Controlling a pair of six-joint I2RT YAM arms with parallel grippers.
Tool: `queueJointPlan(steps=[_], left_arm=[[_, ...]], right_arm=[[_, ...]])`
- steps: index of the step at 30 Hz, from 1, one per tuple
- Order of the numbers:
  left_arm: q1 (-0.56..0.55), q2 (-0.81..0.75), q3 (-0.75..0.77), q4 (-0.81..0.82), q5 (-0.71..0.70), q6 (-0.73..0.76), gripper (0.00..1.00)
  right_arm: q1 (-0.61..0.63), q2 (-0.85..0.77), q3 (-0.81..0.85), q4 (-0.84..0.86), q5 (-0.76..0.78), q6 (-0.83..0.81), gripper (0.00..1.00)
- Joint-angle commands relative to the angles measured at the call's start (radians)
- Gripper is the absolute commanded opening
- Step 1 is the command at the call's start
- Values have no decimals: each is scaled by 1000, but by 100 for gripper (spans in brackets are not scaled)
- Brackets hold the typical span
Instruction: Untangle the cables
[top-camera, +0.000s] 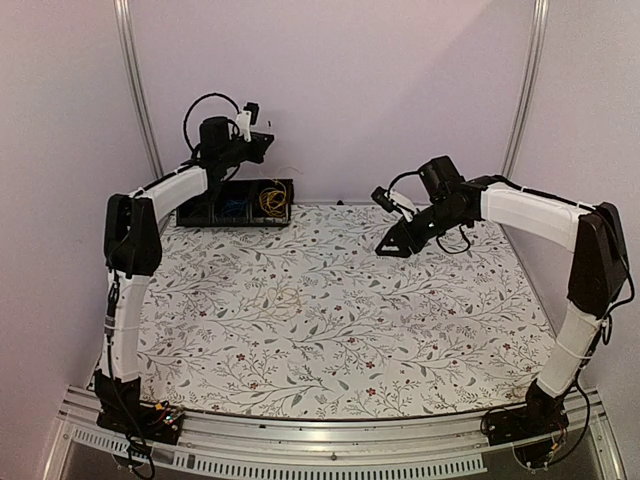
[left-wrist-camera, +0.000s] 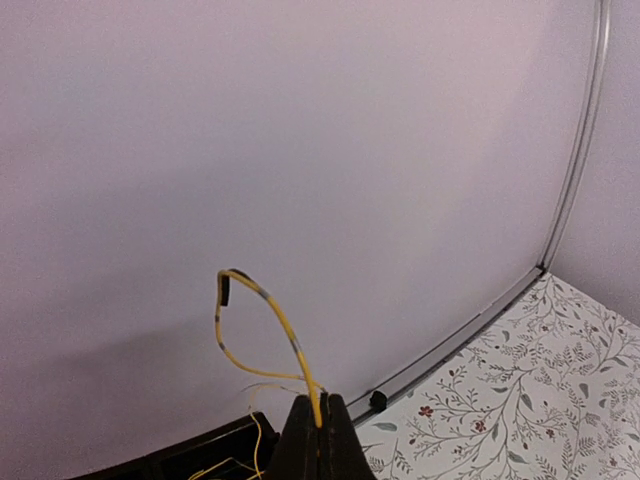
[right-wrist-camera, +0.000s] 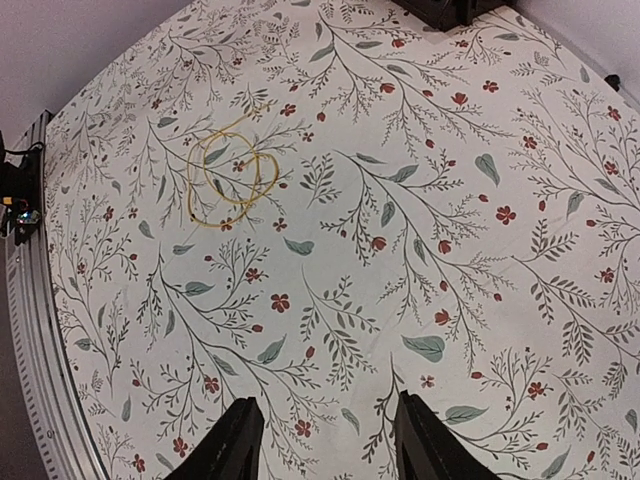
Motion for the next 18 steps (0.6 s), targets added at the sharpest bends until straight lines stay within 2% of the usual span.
queueJointPlan(steps=[1, 4, 8, 18], left_arm=[[55, 97, 53, 98, 18, -106, 0], [77, 187, 110, 134, 27, -176, 0], [77, 279, 185, 129, 25, -192, 0], [48, 354, 144, 136, 1, -209, 0]], right_arm=[[0, -54, -15, -7, 31, -17, 50], [0, -45, -17, -9, 36, -21, 50], [1, -33, -20, -12, 32, -21, 50], [0, 5, -14, -6, 18, -14, 50]])
